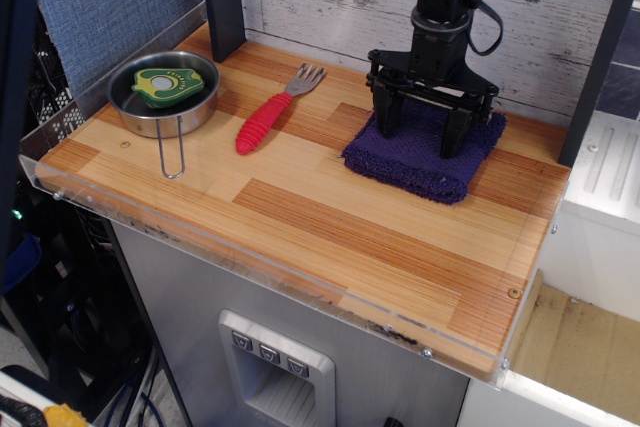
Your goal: Move the purple cloth to the table's bottom edge.
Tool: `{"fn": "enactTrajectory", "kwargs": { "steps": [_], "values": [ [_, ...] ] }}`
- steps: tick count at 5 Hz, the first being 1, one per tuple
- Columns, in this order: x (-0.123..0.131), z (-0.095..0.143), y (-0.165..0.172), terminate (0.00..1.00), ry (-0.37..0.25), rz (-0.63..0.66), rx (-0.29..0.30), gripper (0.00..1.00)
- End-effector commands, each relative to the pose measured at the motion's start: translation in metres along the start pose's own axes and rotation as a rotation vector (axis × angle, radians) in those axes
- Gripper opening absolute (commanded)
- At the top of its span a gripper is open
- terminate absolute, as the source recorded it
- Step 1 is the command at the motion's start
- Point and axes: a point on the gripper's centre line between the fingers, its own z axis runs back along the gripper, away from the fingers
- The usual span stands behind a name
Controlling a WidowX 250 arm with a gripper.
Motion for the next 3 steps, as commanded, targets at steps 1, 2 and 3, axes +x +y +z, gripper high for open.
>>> {"fn": "enactTrajectory", "kwargs": {
  "steps": [1,2,3],
  "values": [
    [-0.011,-0.057,0.016,0.0,0.154,0.0,0.007,1.0],
    [-0.017,-0.065,0.015,0.0,0.186,-0.017,0.01,1.0],
    [-0.025,-0.065,0.011,0.0,0.231,-0.025,-0.021,1.0]
  ]
}}
